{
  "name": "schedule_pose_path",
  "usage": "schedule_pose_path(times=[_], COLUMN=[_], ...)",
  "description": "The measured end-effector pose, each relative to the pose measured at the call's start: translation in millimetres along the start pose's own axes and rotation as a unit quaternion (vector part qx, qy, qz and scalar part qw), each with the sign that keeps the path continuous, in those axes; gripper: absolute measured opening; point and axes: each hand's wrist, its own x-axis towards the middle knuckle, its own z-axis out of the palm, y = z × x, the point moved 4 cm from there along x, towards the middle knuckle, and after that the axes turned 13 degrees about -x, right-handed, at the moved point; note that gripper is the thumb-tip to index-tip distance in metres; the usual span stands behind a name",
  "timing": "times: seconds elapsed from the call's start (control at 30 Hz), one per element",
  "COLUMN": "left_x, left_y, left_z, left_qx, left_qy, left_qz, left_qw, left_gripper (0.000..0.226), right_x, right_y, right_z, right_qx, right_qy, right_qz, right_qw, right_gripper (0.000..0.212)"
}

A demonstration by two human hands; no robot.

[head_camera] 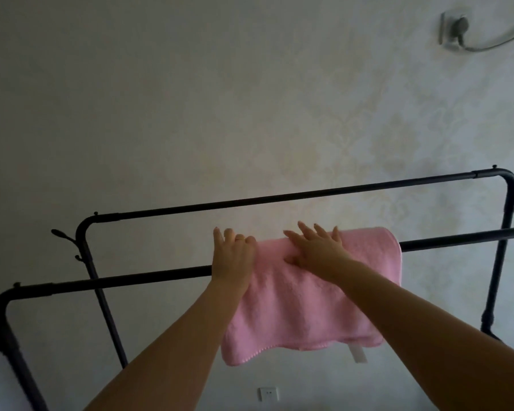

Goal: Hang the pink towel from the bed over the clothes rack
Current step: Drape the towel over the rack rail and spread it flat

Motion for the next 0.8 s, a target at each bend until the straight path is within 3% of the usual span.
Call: schedule_pose_path(times=[0.1, 0.3, 0.4, 0.5, 0.57, 0.7, 0.8], left_x=[-9, -21, -38, -65, -85, -113, -126], left_y=[2, 7, 7, 0, -5, -2, 7], left_z=[5, 11, 17, 34, 43, 51, 56], left_qx=[-0.059, -0.095, -0.094, -0.082, -0.072, -0.142, -0.24], left_qy=[-0.004, 0.018, 0.032, -0.023, -0.039, 0.015, 0.0], left_qz=[-0.01, -0.035, -0.019, -0.012, -0.023, -0.086, -0.16], left_qw=[0.998, 0.995, 0.995, 0.996, 0.996, 0.986, 0.958], left_gripper=[0.016, 0.029, 0.057, 0.098, 0.11, 0.092, 0.089], right_x=[-3, 1, 2, 2, 2, 1, 0], right_y=[1, 2, 0, 0, -1, -1, -3], right_z=[2, 3, 4, 6, 7, 9, 10], right_qx=[-0.023, -0.032, -0.031, -0.028, -0.03, -0.035, -0.021], right_qy=[0.014, -0.001, -0.001, -0.001, 0.005, 0.025, 0.024], right_qz=[-0.028, -0.013, -0.014, -0.012, -0.01, -0.008, -0.008], right_qw=[0.999, 0.999, 0.999, 1.0, 0.999, 0.999, 0.999], right_gripper=[0.073, 0.069, 0.067, 0.066, 0.066, 0.066, 0.065])
